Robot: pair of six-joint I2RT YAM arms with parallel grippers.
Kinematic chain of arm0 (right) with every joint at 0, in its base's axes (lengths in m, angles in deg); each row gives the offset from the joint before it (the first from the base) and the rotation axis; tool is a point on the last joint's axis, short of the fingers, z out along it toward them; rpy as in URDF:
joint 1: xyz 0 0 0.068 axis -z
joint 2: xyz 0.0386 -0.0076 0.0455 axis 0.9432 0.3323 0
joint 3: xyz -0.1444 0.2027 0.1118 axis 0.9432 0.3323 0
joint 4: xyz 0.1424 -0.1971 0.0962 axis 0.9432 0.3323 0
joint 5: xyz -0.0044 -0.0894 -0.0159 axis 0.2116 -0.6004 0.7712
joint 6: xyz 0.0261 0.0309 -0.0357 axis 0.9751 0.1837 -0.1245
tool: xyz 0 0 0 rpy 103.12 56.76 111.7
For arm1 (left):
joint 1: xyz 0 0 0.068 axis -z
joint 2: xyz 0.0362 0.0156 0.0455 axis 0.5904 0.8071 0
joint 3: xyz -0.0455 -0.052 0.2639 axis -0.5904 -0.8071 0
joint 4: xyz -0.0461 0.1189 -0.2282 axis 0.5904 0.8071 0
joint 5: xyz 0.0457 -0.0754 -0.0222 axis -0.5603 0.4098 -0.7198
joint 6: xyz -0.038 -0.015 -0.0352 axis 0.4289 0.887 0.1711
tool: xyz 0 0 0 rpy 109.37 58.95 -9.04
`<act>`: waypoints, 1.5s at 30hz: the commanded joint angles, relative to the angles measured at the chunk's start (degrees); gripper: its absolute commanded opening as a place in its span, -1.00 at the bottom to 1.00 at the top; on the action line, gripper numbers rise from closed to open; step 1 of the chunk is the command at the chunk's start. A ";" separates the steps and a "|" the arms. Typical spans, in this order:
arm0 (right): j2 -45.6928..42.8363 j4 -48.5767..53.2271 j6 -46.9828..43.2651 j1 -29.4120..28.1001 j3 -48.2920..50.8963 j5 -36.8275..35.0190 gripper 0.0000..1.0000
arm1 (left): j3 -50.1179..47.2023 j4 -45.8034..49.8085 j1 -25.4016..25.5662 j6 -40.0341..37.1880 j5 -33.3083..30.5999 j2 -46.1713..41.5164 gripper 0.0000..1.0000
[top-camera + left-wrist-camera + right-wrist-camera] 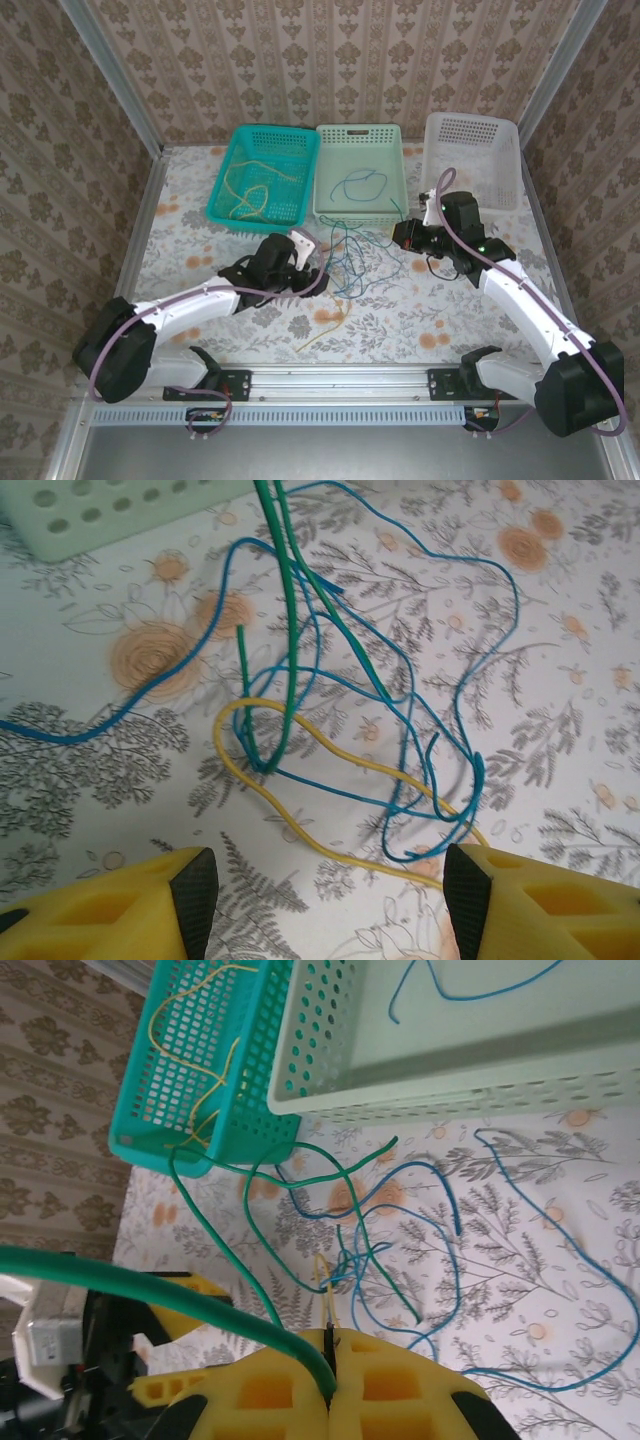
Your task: Untangle the cables
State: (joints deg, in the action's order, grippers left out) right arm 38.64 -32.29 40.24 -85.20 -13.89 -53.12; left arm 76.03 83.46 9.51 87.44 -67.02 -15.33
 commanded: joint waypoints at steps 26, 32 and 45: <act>-8.86 -11.05 15.47 0.96 10.96 1.24 -1.00 | 2.48 -23.16 0.75 3.87 -14.96 12.69 0.10; -9.06 -11.56 16.04 1.63 10.40 1.20 -1.00 | -1.03 -29.05 1.05 3.86 -11.12 10.77 0.12; -8.19 -15.79 19.49 1.65 10.22 3.27 -1.00 | 1.28 -35.63 1.50 4.40 -5.88 18.06 0.16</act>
State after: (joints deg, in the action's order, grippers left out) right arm 30.51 -45.32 57.88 -83.80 -3.23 -51.06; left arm 75.70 50.85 10.67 90.74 -74.84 0.45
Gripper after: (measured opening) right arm 0.062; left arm 0.585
